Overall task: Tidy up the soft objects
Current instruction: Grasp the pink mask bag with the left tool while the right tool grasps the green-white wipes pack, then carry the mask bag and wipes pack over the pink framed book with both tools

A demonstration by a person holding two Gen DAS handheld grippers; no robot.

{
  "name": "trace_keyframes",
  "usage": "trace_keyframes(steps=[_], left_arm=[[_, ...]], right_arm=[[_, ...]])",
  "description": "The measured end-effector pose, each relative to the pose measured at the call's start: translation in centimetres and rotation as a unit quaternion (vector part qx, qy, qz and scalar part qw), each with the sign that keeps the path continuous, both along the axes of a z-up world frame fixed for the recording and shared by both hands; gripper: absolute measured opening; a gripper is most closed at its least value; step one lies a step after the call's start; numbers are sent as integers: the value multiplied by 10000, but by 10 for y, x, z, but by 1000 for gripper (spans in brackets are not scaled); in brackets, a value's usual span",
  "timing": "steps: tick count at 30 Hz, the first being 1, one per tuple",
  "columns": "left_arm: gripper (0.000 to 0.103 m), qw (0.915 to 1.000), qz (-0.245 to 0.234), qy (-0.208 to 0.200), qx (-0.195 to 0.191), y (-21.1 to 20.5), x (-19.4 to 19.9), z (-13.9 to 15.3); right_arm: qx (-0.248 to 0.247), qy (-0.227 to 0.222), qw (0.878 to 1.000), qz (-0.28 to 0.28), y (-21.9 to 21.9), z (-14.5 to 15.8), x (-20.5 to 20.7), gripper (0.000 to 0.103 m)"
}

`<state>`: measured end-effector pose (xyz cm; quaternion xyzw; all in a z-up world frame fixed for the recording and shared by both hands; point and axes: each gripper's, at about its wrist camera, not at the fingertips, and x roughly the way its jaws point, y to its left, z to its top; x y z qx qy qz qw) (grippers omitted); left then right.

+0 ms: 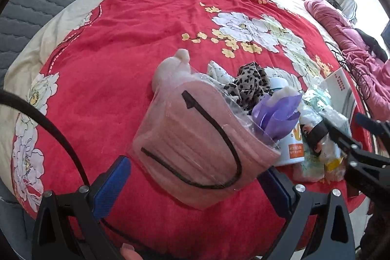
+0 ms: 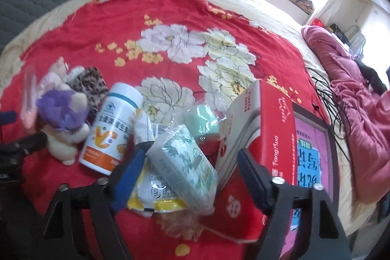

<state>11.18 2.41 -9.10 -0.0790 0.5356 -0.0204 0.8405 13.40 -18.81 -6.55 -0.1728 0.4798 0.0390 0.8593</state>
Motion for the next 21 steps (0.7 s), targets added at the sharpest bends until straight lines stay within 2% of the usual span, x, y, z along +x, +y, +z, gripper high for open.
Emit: trace_keyframes(steps=[1, 3, 5, 6, 8, 10, 13, 21], left_arm=[[93, 10000, -4, -10, -77, 1, 0, 0], [84, 9996, 1, 37, -274, 4, 3, -2], [77, 9991, 26, 56, -411, 6, 3, -4], [71, 9987, 25, 36, -502, 8, 2, -5], [60, 9978, 27, 10, -668, 10, 2, -5], [42, 9963, -6, -38, -863, 12, 1, -2], [24, 9962, -42, -101, -861, 13, -2, 4], [12, 9972, -62, -349, -660, 14, -19, 34]], right_arm=[[-41, -23, 10000, 2, -1, -1, 2, 73], [26, -21, 10000, 55, -2, -3, 4, 55], [-9, 22, 10000, 79, -1, -5, 7, 31], [-23, 54, 9999, 104, -1, -6, 9, 26], [8, 55, 9999, 87, -2, -6, 9, 22], [209, -40, 9998, 42, -7, -2, 7, 20], [574, -175, 9982, -67, -16, 12, 0, 18], [1229, -369, 9915, -193, -29, 49, -16, 17]])
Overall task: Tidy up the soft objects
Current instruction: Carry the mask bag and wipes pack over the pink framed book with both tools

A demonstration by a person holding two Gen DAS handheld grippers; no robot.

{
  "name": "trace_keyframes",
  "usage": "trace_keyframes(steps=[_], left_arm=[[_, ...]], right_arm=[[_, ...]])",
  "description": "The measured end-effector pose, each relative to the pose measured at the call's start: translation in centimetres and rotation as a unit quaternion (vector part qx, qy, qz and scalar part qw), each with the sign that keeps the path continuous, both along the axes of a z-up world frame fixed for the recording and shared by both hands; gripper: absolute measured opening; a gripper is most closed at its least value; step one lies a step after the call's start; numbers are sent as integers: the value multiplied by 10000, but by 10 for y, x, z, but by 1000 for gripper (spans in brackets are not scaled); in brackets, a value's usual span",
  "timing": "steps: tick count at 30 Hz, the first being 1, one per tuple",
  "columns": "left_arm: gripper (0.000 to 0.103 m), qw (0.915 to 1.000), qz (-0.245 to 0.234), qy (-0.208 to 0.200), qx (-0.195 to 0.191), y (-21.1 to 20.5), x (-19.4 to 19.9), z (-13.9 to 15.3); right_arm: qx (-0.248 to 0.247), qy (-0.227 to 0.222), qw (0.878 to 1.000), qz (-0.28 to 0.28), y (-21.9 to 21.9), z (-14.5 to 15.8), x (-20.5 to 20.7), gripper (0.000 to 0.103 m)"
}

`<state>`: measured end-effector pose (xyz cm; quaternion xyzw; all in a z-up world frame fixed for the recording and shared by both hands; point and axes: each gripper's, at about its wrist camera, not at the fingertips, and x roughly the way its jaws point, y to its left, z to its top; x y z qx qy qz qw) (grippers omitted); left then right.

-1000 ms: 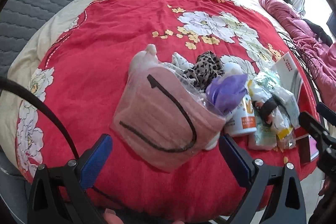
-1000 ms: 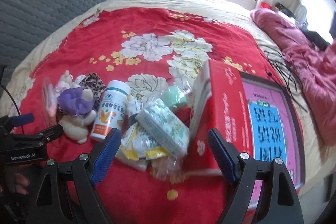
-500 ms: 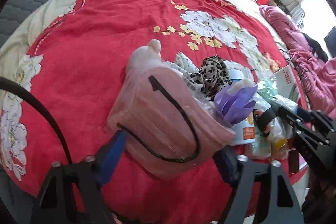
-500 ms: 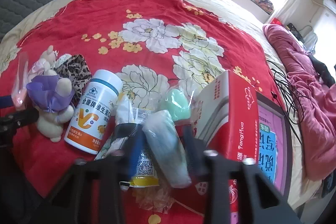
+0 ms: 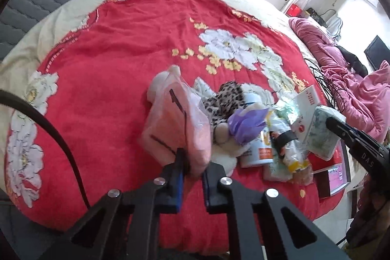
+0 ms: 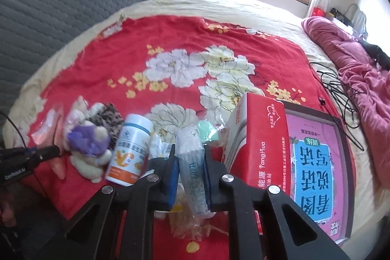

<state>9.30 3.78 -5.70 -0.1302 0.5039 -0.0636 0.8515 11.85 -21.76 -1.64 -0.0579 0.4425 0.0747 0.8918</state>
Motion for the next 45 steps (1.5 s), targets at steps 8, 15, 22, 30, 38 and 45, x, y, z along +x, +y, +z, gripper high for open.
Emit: trace_keyframes(steps=[8, 15, 22, 30, 38, 45], left_arm=[[10, 9995, -156, -272, -41, -9, -17, 38], [10, 9964, -560, -592, -213, -37, -27, 73], [10, 9908, -1096, -760, -227, -92, -32, 95], [10, 9775, -1969, -708, -251, -191, -32, 99], [10, 9577, -2829, -516, -92, -302, -28, 84], [10, 9430, -3307, -254, 289, -372, -24, 51]], right_arm=[[380, -220, 9989, -142, -11, 29, -22, 17], [581, -438, 9967, -363, -37, 50, -44, 17], [592, -658, 9936, -702, -83, 68, -65, 17], [392, -596, 9883, -1351, -160, 64, -86, 17], [236, -207, 9834, -1786, -229, 30, -95, 17], [-61, -36, 9794, -2016, -265, 1, -94, 17]])
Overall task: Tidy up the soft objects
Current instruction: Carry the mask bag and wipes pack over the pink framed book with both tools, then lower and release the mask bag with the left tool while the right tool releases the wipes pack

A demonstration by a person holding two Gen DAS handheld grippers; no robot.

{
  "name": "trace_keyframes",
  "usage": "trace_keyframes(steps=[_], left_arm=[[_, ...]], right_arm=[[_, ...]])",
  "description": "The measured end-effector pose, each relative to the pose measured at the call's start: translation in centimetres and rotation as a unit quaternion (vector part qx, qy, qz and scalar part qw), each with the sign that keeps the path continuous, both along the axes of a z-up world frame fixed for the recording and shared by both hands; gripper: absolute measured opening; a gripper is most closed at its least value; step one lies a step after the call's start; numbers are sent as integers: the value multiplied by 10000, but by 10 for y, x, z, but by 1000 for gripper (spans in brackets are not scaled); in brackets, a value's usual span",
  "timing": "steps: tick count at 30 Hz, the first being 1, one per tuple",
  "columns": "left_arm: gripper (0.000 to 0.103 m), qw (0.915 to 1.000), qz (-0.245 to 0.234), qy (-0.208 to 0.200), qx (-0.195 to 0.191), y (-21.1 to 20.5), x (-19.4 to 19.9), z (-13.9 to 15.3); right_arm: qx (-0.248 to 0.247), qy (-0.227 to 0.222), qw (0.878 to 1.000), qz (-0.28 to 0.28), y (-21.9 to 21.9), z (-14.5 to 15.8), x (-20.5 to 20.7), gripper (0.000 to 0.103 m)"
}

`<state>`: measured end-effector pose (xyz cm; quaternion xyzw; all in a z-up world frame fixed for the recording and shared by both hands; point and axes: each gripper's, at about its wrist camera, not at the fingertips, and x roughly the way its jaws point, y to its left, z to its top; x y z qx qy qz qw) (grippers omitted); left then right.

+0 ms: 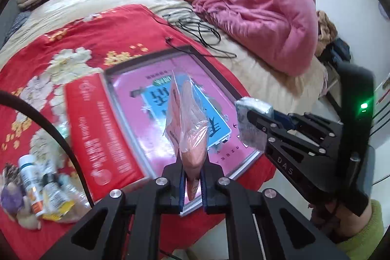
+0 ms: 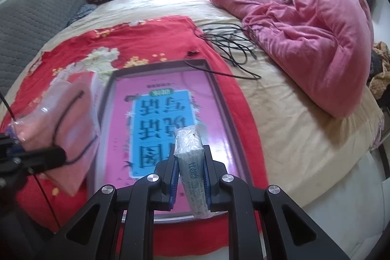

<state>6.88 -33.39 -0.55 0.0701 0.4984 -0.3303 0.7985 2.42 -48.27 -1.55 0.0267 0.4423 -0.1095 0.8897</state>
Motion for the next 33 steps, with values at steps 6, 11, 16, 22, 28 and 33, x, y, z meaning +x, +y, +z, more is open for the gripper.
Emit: trace_keyframes(steps=[6, 11, 16, 22, 28, 33], left_arm=[[10, 9989, -172, -22, 426, -34, 6, -32], [10, 9981, -178, 79, 576, -43, 11, -53], [10, 9978, -262, 114, 597, -48, 11, -64], [10, 9982, -291, 267, 447, -51, 14, -69], [21, 9982, -305, 432, 290, -52, 16, -70], [38, 9982, -324, 414, 295, -48, 14, -70]], right_arm=[[-401, 4, 9992, -50, -16, -10, 7, 17], [-1066, 353, 9936, 138, -13, -32, 20, 18], [-380, 225, 9989, 171, -21, -39, 17, 22], [301, 92, 9995, 55, -34, -36, 12, 31], [457, 81, 9988, 153, -32, -34, 6, 33], [534, 87, 9984, 165, -31, -35, 6, 43]])
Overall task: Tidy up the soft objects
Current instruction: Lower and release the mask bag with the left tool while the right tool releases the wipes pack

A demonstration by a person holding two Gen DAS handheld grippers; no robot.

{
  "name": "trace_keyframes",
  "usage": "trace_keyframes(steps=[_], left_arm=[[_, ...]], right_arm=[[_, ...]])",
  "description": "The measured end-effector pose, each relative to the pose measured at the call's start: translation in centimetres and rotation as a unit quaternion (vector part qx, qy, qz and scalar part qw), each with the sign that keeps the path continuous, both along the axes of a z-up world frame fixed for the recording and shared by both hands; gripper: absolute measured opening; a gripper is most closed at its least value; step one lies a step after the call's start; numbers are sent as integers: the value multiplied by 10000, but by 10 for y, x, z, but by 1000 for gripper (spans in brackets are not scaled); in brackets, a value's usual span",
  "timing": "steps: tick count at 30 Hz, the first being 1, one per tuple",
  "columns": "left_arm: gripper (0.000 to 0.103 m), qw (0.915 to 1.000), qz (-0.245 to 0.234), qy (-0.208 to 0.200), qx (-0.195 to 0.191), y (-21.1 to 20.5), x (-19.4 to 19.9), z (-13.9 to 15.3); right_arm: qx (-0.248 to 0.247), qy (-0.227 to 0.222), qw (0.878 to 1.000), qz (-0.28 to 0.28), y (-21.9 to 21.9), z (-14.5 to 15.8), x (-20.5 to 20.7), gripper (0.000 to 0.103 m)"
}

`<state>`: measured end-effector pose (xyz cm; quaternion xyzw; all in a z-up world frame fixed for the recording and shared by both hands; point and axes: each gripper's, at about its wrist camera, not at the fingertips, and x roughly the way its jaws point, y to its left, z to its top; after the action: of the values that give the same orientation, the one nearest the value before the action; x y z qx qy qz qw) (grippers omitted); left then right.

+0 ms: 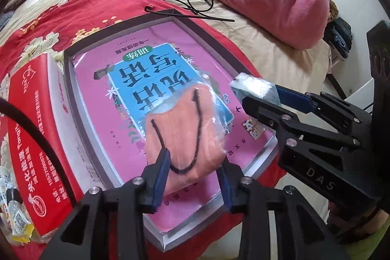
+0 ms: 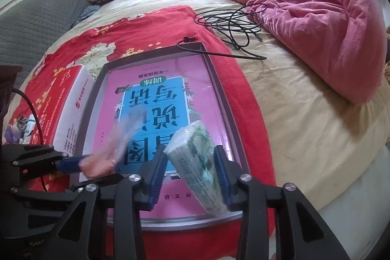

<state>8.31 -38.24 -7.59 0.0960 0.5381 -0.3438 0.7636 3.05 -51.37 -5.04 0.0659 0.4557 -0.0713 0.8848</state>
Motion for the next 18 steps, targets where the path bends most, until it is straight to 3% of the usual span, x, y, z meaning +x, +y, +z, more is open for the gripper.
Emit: trace_keyframes(steps=[5, 9, 18], left_arm=[[39, 10000, -17, 36, -31, 6, -2, -1], [48, 9999, -89, 89, -14, 6, -7, -2], [49, 9997, -165, 166, -54, 11, -22, 2]], right_arm=[[15, 25, 10000, -5, 1, -1, 0, 49], [24, 90, 10000, -12, 3, -2, -1, 55], [-70, 196, 9998, -47, 3, 2, -6, 59]])
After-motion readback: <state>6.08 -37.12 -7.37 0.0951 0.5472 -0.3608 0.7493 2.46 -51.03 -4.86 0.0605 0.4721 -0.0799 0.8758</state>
